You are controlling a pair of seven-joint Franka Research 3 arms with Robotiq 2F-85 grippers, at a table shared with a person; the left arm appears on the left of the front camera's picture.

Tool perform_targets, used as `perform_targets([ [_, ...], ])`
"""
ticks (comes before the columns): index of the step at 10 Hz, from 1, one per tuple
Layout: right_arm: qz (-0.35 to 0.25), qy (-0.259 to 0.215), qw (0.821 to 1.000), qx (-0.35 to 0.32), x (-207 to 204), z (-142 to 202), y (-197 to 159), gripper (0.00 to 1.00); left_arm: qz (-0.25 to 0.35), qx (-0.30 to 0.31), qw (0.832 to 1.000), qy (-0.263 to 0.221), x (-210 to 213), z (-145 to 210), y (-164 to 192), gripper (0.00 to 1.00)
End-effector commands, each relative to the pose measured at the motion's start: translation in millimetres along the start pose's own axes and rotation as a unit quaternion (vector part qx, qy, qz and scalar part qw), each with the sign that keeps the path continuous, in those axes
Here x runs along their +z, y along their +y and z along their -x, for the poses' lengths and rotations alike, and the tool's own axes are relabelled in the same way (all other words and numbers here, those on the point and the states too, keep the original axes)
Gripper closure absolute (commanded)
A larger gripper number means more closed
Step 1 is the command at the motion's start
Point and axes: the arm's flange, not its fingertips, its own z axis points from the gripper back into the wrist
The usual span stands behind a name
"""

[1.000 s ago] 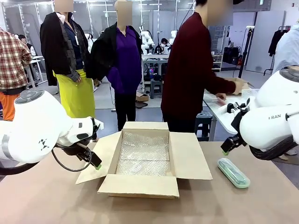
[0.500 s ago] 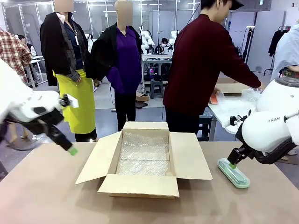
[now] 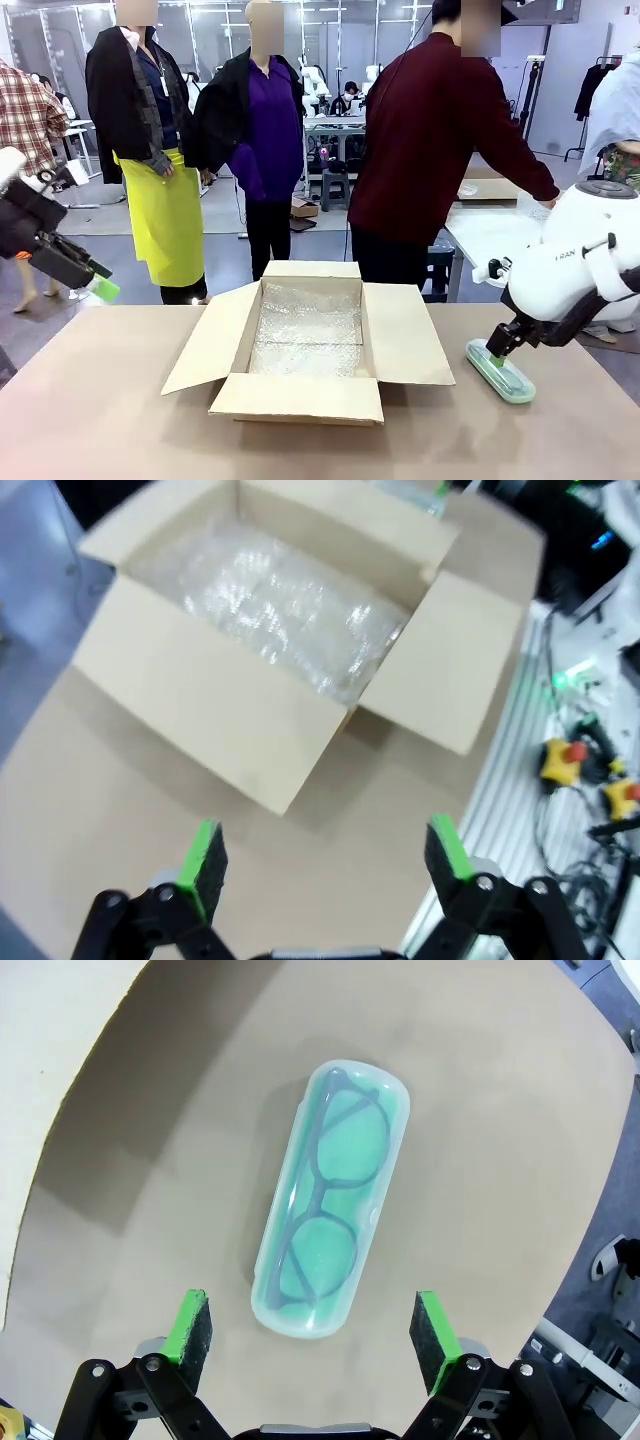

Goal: Pack the glasses set securely to prepare it for shipping.
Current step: Place the Glasses case inside the Package Box.

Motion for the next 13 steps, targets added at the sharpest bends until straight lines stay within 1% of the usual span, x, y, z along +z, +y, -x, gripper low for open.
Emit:
perform_targets([
  [1, -0.014, -0.011, 1.0, 0.003, -9.5, -6.7, -8.4, 0.0, 0.042, 0.003, 0.999, -0.024, 1.4, -5.3, 0.7, 0.0],
  [2, -0.017, -0.009, 1.0, 0.004, -14.3, -9.8, -8.9, 0.0, 0.0, 0.0, 1.0, 0.0, 0.0, 0.0, 0.0, 0.0],
  [4, -0.022, -0.007, 1.0, -0.001, -22.0, -15.2, -12.6, 0.0, 0.0, 0.0, 1.0, 0.0, 0.0, 0.0, 0.0, 0.0],
  [9, -0.037, 0.019, 0.999, -0.01, -45.8, -19.0, -15.9, 0.0, 0.0, 0.0, 1.0, 0.0, 0.0, 0.0, 0.0, 0.0],
  [12, -0.045, 0.038, 0.998, -0.028, -63.9, -17.2, -21.8, 0.0, 0.0, 0.0, 1.0, 0.0, 0.0, 0.0, 0.0, 0.0],
  [13, -0.047, 0.038, 0.998, -0.028, -65.9, -16.0, -21.7, 0.0, 0.0, 0.0, 1.0, 0.0, 0.0, 0.0, 0.0, 0.0],
])
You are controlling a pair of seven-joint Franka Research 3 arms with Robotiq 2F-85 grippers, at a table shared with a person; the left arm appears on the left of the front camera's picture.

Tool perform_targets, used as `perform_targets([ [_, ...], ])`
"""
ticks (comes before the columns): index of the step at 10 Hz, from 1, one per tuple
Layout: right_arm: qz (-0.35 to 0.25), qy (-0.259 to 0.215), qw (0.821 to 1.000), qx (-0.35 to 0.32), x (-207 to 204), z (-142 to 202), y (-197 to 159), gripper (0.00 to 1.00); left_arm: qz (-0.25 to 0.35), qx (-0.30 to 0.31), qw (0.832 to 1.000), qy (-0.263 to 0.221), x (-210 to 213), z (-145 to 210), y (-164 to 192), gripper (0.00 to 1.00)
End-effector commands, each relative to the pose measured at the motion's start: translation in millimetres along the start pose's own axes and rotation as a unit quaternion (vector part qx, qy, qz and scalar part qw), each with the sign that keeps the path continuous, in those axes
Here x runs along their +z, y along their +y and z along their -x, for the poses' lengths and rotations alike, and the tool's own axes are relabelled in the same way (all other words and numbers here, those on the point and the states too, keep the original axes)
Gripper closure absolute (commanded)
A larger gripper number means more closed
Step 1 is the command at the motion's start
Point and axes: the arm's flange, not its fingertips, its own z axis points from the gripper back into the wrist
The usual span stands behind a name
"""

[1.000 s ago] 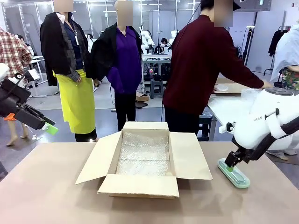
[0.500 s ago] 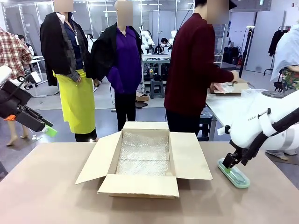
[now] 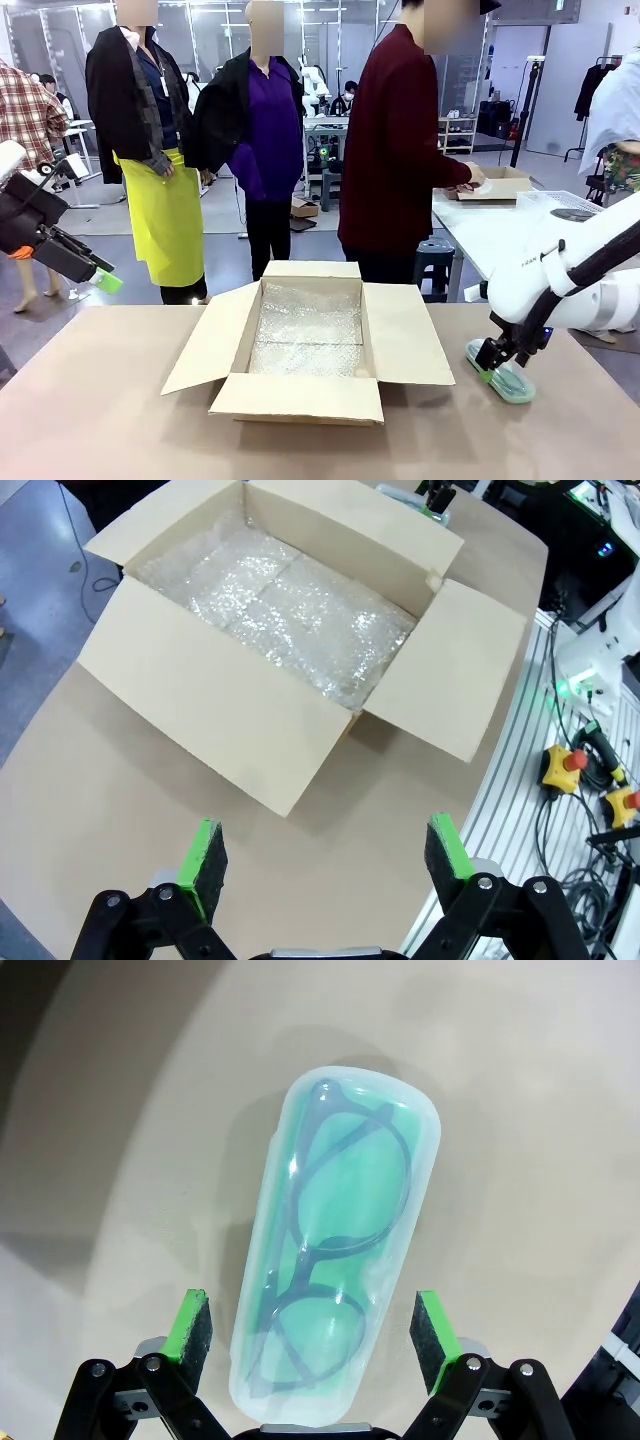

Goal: Pack the glasses set securely to prepare it for shipping.
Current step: Place the Glasses case inside the Package Box.

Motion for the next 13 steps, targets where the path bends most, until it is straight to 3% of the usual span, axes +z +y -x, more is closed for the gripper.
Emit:
perform_targets([
  [1, -0.019, 0.0, 1.0, 0.002, -2.0, -3.0, -5.4, 0.0, 0.013, -0.01, 1.0, -0.008, 0.9, 2.0, -0.4, 0.0],
  [2, -0.019, 0.006, 1.0, -0.004, -5.1, -3.4, -8.4, 0.0, 0.013, -0.01, 1.0, -0.008, 0.9, 2.0, -0.4, 0.0],
  [3, -0.024, 0.009, 1.0, -0.016, -9.0, -2.9, -12.6, 0.2, 0.013, -0.01, 1.0, -0.008, 0.9, 2.0, -0.4, 0.0],
  [4, -0.028, 0.007, 0.999, -0.018, -10.2, -3.1, -13.0, 0.57, 0.013, -0.01, 1.0, -0.008, 0.9, 2.0, -0.4, 0.0],
  [6, -0.026, 0.007, 0.999, -0.019, -11.4, -6.2, -11.2, 1.0, 0.013, -0.01, 1.0, -0.008, 0.9, 2.0, -0.4, 0.0],
  [8, -0.018, 0.001, 1.0, -0.019, -3.0, -6.8, -10.1, 1.0, 0.013, -0.01, 1.0, -0.008, 0.9, 2.0, -0.4, 0.0],
  [9, -0.018, -0.006, 1.0, -0.02, 8.6, -7.2, -8.2, 0.92, 0.013, -0.01, 1.0, -0.008, 0.9, 2.0, -0.4, 0.0],
  [10, -0.008, -0.005, 1.0, -0.021, 21.5, -8.3, -6.4, 0.92, 0.013, -0.01, 1.0, -0.008, 0.9, 2.0, -0.4, 0.0],
  [11, -0.009, -0.011, 1.0, -0.023, 39.2, -9.9, -2.2, 1.0, 0.013, -0.01, 1.0, -0.008, 0.9, 2.0, -0.4, 0.0],
  [13, 0.005, -0.033, 0.999, -0.002, 78.0, -14.4, 16.0, 1.0, 0.013, -0.01, 1.0, -0.008, 0.9, 2.0, -0.4, 0.0],
])
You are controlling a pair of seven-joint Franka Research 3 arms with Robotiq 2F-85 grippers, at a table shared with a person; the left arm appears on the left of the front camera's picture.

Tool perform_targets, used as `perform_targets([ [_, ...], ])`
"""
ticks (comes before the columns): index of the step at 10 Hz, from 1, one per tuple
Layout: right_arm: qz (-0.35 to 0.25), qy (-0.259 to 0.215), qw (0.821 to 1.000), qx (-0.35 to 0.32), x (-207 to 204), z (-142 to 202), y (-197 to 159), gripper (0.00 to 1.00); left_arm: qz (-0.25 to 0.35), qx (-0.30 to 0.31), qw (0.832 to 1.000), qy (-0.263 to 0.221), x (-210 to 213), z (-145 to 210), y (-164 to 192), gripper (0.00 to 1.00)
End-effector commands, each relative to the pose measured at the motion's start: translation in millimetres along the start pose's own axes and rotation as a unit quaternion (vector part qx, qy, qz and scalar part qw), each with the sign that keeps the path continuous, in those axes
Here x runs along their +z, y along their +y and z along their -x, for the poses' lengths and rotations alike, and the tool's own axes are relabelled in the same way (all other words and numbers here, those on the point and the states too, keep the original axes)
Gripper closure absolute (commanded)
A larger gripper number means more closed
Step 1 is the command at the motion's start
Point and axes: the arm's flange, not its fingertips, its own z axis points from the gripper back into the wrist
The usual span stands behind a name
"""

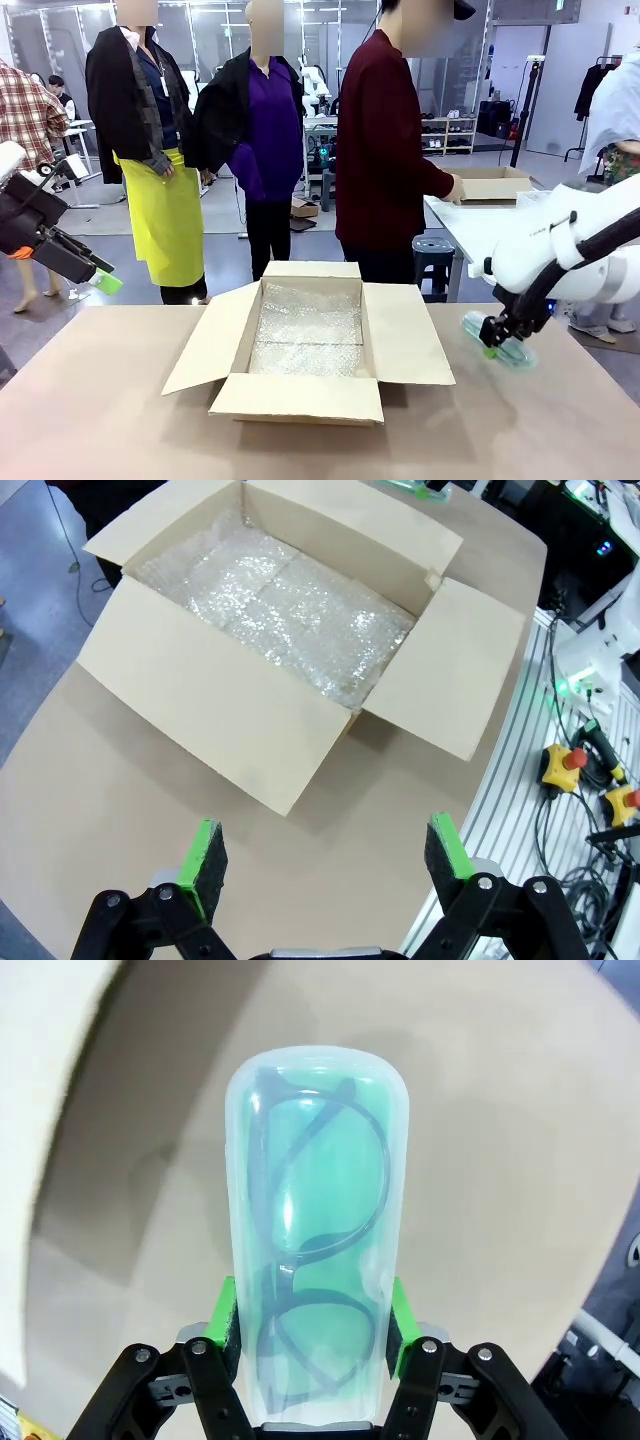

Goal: Pack the glasses set securely to prepare it for shipping.
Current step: Place the Glasses case inside the Package Box.

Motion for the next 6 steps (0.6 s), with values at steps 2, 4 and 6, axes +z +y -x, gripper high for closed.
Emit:
perform_targets([
  [2, 0.005, -0.042, 0.999, 0.006, 54.7, -8.8, 44.0, 1.0, 0.011, -0.009, 1.0, -0.009, 0.9, 1.4, -0.4, 0.0],
  [4, -0.005, -0.066, 0.995, 0.081, 85.9, -21.8, 83.2, 1.0, 0.011, -0.009, 1.0, -0.009, 0.9, 1.4, -0.4, 0.0],
  [6, -0.003, -0.066, 0.984, 0.163, 112.3, -36.4, 115.8, 1.0, 0.011, -0.009, 1.0, -0.009, 0.9, 1.4, -0.4, 0.0],
])
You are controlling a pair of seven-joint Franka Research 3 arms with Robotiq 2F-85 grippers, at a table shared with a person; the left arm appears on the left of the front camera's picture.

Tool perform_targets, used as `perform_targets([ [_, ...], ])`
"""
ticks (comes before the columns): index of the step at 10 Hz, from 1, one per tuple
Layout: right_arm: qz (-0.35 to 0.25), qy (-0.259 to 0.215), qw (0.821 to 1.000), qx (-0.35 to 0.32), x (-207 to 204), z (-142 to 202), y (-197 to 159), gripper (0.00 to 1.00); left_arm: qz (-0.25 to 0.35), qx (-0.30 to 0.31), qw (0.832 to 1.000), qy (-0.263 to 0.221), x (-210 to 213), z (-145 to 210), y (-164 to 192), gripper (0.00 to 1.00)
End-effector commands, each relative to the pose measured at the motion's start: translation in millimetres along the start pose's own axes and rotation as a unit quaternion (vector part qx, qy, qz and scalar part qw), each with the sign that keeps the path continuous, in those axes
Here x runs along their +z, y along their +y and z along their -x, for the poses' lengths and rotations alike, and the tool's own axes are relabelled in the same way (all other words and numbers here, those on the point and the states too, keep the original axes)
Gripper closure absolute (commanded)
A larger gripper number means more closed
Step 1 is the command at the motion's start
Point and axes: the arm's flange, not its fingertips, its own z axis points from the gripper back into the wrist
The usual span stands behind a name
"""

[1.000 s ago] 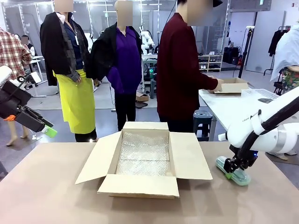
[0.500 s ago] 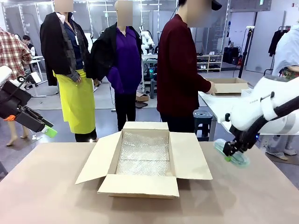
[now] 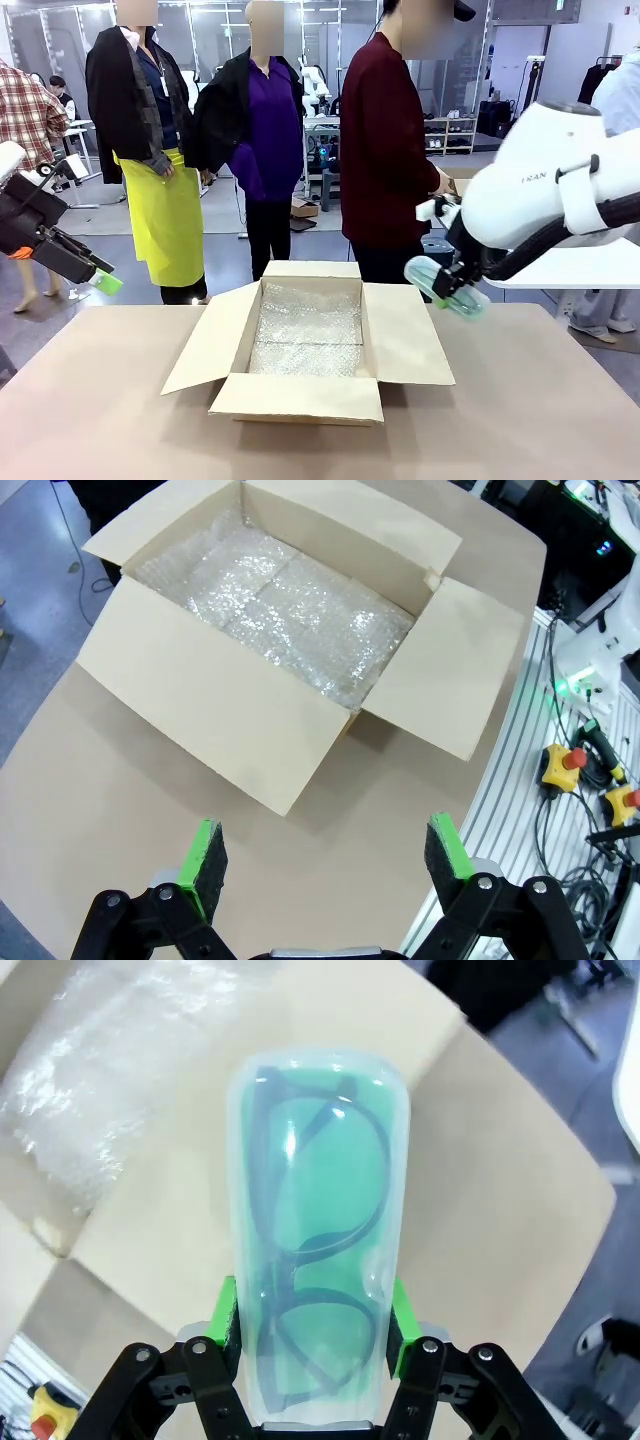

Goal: Pack the glasses set securely to prepare it for shipping.
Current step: Place the Glasses case inside the Package Box.

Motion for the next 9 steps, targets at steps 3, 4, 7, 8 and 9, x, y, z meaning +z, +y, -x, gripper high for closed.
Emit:
perform_targets([
  [3, -0.021, 0.045, 0.981, 0.187, 15.7, -66.4, 46.3, 1.0, 0.011, -0.009, 1.0, -0.009, 1.2, 1.6, 0.0, 0.0],
  [4, -0.023, 0.058, 0.973, 0.223, 10.0, -87.4, 62.4, 1.0, 0.011, -0.009, 1.0, -0.009, 1.2, 1.6, 0.0, 0.0],
  [7, -0.05, 0.082, 0.943, 0.317, -14.8, -137.7, 107.1, 1.0, 0.011, -0.009, 1.0, -0.009, 1.2, 1.6, 0.0, 0.0],
  [8, -0.042, 0.082, 0.938, 0.334, -21.2, -145.9, 117.6, 1.0, 0.011, -0.009, 1.0, -0.009, 1.2, 1.6, 0.0, 0.0],
  [9, -0.053, 0.076, 0.938, 0.335, -23.7, -149.1, 122.6, 1.0, 0.011, -0.009, 1.0, -0.009, 1.2, 1.6, 0.0, 0.0],
])
